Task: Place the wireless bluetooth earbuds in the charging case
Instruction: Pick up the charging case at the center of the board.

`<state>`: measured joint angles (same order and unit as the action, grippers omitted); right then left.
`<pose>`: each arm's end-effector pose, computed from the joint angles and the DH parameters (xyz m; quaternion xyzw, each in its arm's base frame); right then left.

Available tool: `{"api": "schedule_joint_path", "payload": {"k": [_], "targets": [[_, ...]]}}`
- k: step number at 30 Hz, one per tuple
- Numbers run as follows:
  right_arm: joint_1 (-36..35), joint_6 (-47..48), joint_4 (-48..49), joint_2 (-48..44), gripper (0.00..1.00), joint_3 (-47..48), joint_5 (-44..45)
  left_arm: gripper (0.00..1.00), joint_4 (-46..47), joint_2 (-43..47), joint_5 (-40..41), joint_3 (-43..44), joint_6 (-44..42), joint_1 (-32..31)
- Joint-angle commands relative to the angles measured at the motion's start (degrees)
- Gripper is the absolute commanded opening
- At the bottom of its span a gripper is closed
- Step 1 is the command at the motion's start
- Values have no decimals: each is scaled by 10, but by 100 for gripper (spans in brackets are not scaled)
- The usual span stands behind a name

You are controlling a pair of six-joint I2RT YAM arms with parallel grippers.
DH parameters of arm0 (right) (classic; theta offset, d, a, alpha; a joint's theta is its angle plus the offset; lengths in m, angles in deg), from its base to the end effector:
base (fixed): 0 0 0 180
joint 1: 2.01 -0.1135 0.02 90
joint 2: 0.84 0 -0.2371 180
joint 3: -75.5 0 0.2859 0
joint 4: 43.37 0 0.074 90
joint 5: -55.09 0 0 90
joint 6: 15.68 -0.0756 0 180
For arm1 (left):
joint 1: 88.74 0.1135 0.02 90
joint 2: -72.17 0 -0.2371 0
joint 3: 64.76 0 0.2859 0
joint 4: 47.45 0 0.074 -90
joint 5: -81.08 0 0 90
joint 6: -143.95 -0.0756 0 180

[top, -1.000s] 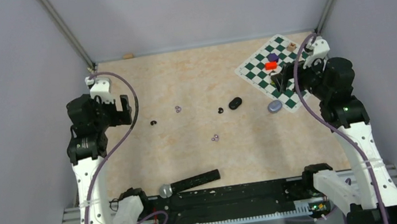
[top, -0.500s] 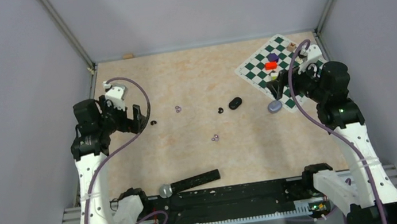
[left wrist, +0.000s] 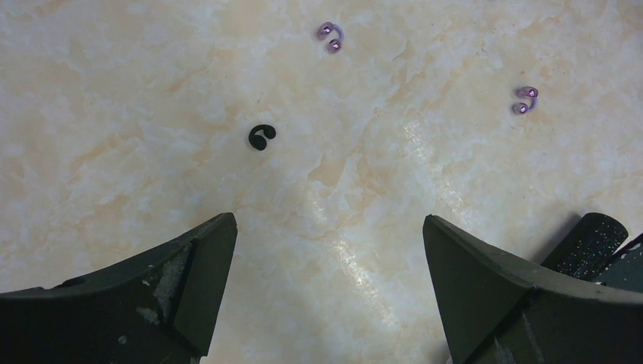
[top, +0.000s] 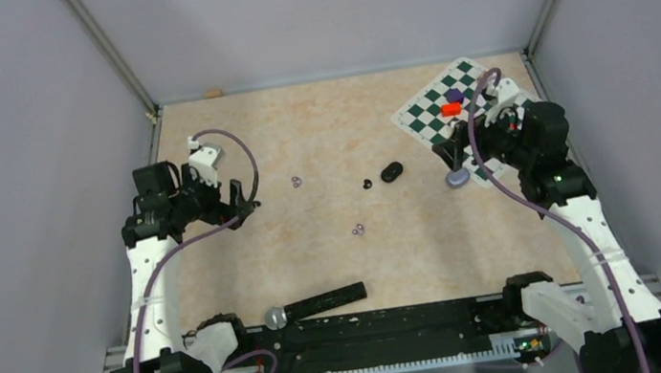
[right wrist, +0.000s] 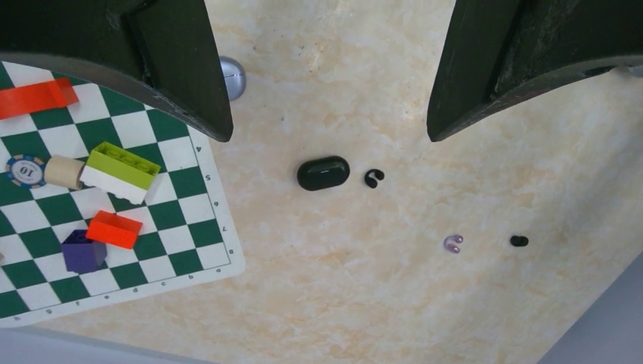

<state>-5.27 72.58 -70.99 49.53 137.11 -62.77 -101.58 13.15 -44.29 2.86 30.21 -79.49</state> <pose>0.2818 0.0514 0.3121 -0.1545 0.7751 0.2179 0.5726 0.2791 0.0011 0.2627 0.2253 0.8604 -0.1673 0.4255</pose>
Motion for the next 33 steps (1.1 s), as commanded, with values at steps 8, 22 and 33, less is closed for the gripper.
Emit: {"api": "schedule_joint_path", "payload": {"k": [8,22,33], "targets": [[-109,62,-92,201,91,123,70,99,-11,-7,-7,31,-12,-14],[-196,92,-107,443,86,234,144,99,-11,-6,4,29,-12,-15],[-209,79,-79,534,86,261,193,99,-11,-13,5,30,-10,-15]]}}
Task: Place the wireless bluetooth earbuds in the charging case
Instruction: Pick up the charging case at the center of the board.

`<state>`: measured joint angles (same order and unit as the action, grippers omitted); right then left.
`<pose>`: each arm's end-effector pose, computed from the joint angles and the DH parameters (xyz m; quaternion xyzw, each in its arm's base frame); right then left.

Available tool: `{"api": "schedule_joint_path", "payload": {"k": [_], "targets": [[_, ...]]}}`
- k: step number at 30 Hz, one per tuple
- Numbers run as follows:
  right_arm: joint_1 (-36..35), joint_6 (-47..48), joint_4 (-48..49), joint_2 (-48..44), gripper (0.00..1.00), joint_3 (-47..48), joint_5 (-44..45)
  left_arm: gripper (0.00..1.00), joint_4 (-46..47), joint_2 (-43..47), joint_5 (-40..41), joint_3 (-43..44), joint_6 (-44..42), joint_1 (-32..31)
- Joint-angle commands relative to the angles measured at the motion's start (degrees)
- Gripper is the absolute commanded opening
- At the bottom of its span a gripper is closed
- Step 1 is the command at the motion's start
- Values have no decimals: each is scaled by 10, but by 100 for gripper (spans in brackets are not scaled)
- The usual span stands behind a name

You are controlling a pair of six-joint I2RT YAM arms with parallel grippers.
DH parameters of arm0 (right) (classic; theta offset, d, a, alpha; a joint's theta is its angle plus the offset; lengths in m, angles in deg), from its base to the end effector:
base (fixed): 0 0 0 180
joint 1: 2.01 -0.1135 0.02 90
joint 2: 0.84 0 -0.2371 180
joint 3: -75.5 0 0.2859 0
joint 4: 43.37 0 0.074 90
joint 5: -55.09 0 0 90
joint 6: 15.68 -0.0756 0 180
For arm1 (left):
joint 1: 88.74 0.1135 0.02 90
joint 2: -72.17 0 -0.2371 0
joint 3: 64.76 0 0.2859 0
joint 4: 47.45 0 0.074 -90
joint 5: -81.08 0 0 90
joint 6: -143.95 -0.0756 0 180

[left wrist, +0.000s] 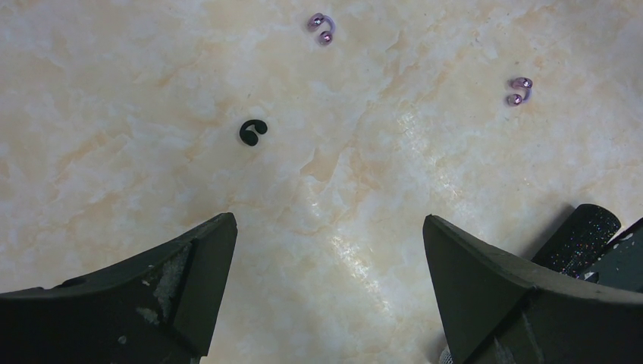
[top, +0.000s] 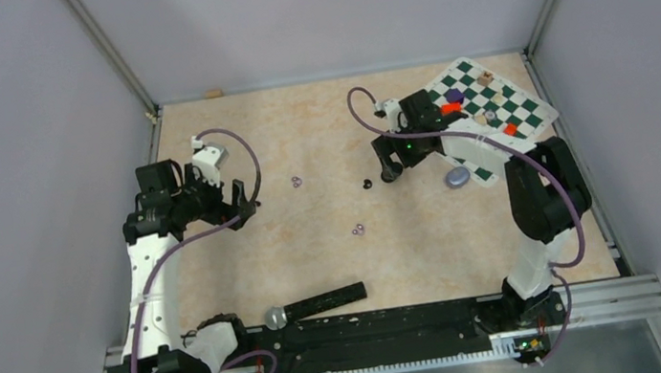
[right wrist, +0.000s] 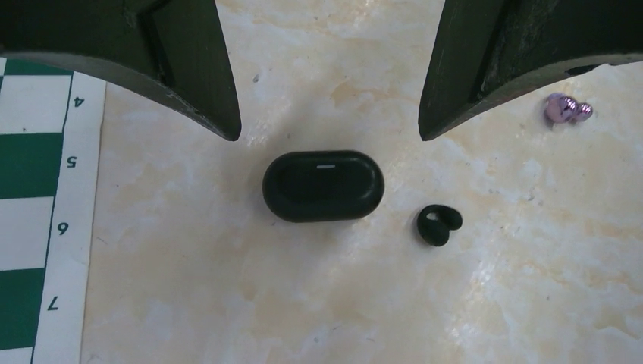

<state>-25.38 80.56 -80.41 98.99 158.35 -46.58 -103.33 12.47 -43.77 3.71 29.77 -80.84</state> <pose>0.3803 0.1810 0.1438 -0.2721 0.9067 0.1414 0.2894 0.2788 -0.0049 0.2621 0.2341 0.8636 -0.1715 0.4123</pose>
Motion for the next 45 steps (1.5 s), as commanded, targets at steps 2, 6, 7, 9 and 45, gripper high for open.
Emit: {"api": "schedule_joint_path", "payload": {"k": [2,6,7,9,45], "targets": [[-8,5,10,60,86,65,35,99,6,-6,1,21,-5,-2],[-10,8,11,83,86,87,22,99,6,-9,1,21,-5,-2],[-9,6,15,87,86,90,20,99,6,-11,3,21,-5,-2],[-11,4,22,95,86,90,23,99,6,-15,5,21,-5,-2],[-34,69,-6,30,53,33,51,99,6,-3,-1,22,-3,-2]]}}
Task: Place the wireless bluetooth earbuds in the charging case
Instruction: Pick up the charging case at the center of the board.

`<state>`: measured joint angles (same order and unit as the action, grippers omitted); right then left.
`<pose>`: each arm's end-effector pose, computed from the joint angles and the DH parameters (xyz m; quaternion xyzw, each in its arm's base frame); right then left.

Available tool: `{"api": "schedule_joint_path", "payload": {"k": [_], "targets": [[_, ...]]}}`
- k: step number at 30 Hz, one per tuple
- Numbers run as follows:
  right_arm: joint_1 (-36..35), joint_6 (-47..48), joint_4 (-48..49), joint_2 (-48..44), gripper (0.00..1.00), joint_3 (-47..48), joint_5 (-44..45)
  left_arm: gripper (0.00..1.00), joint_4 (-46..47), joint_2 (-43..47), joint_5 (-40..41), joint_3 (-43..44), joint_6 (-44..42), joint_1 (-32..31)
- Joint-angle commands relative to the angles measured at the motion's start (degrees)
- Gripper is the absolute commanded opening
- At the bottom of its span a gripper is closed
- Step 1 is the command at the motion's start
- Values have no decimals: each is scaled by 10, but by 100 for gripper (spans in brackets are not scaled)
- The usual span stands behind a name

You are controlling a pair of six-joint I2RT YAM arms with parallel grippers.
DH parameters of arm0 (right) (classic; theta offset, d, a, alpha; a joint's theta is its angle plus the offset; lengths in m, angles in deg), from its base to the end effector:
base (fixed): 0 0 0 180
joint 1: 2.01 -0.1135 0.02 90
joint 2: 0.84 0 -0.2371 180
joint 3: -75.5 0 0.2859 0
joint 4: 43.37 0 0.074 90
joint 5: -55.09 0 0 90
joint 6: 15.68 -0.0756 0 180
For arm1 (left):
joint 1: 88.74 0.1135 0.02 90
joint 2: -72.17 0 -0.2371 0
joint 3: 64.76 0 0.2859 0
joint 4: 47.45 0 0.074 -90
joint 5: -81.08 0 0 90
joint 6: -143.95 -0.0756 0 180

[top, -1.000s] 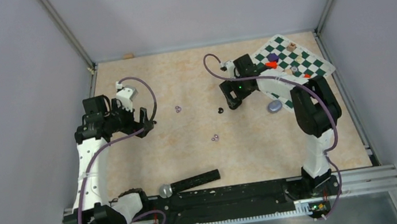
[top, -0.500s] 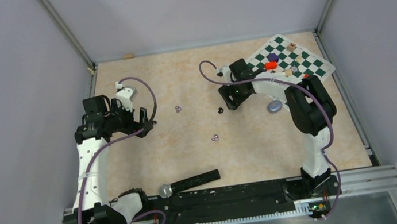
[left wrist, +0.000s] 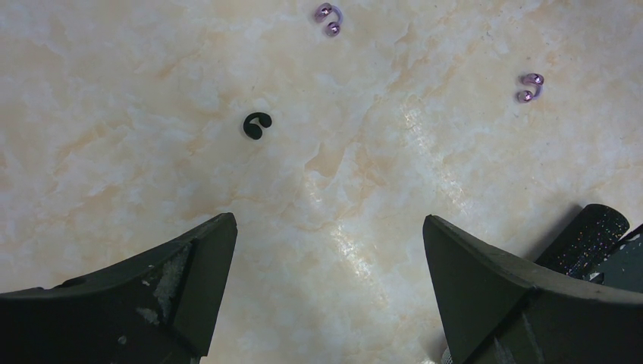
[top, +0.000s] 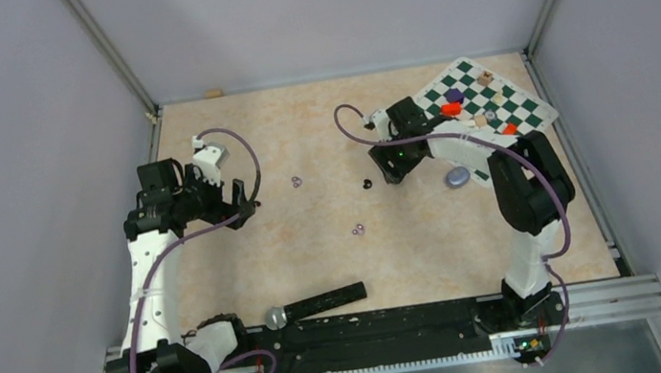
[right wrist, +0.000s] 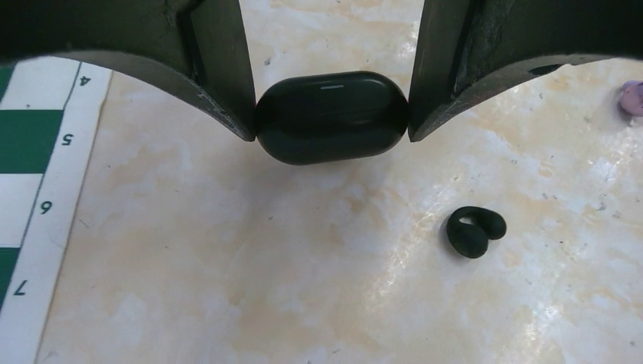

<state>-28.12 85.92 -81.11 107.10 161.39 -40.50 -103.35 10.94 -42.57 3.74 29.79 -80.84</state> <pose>0.3857 0.1972 0.1028 -0.3237 0.9084 0.0796 0.2522 0.2831 -0.0030 0.2547 0.2279 0.8720 -0.1669 0.3997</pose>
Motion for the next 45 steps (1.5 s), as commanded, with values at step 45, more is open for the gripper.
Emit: {"api": "schedule_joint_path", "payload": {"k": [45], "targets": [[70,-26,-93,-64,90,-27,-170,99,6,7,-23,24,-1,-2]]}}
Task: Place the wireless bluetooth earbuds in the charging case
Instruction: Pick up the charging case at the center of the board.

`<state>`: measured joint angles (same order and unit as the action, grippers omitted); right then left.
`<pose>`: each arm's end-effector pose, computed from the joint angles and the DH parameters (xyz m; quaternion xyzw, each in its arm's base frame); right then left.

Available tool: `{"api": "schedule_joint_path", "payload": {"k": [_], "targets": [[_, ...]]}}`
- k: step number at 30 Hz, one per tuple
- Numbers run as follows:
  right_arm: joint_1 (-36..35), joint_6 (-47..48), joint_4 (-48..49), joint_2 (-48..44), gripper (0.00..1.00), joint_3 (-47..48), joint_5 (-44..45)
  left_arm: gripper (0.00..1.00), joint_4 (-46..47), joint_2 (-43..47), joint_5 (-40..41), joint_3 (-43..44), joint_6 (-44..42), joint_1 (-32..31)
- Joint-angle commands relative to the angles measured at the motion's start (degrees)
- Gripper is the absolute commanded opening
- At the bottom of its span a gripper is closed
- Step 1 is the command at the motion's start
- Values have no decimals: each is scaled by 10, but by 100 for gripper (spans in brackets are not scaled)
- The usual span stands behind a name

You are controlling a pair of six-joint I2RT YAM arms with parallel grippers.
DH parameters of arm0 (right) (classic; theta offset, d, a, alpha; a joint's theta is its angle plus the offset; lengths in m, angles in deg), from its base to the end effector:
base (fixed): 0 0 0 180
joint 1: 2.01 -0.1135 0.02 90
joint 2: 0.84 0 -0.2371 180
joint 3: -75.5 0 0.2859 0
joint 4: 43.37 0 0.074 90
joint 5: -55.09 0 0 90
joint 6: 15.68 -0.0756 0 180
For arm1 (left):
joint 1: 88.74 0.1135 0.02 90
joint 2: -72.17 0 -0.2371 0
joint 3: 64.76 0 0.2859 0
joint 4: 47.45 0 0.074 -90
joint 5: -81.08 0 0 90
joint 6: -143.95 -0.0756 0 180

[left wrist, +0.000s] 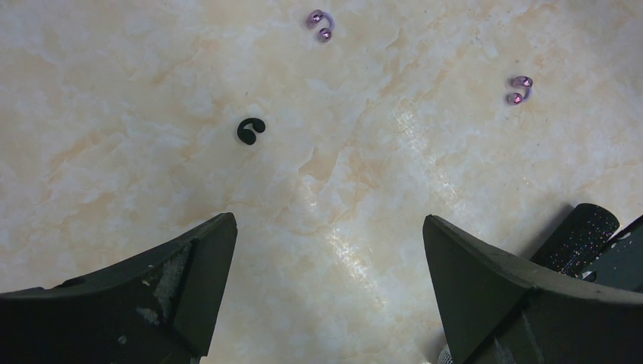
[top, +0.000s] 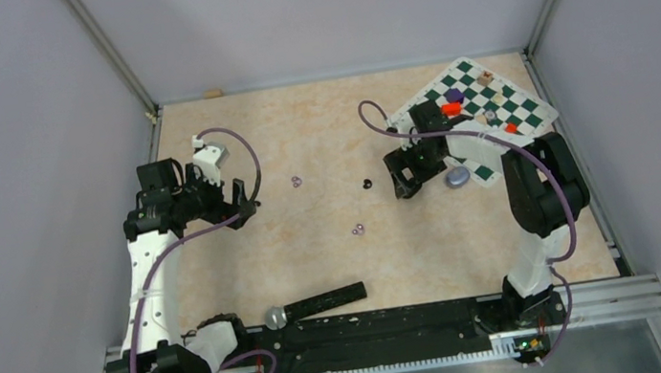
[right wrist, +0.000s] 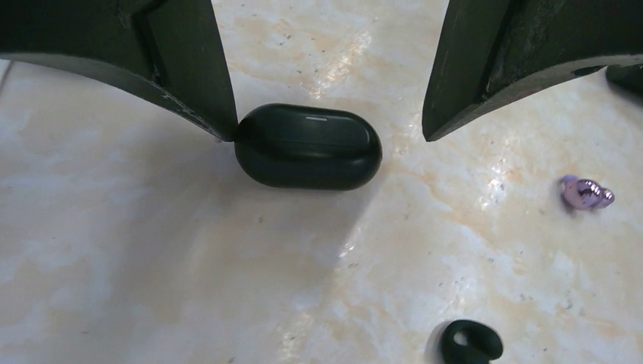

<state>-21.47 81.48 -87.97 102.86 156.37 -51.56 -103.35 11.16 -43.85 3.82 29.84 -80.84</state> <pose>0.3660 0.1523 0.0977 -0.2510 0.9377 0.1619 0.1773 0.2822 -0.0045 0.2570 0.2314 0.8676 -0.1761 0.4035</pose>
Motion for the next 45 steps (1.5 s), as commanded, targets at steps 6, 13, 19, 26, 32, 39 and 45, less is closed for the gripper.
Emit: {"api": "schedule_joint_path", "payload": {"k": [6,13,19,26,32,39,45], "targets": [[4,49,-80,-7,92,44,-99,99,6,7,-8,23,0,-2],[4,96,-125,-20,92,49,-203,99,6,7,-9,23,0,-2],[4,135,-150,-37,92,60,-226,99,6,8,-11,23,0,-2],[3,117,9,-142,91,-10,-132,99,6,7,-13,23,-1,-2],[-9,76,79,-129,92,-35,-117,99,6,6,-12,24,0,-2],[-31,44,121,-80,92,-38,-81,99,6,6,-11,24,1,-2],[-39,49,103,-45,92,-26,-85,99,6,4,-10,24,0,-2]]}}
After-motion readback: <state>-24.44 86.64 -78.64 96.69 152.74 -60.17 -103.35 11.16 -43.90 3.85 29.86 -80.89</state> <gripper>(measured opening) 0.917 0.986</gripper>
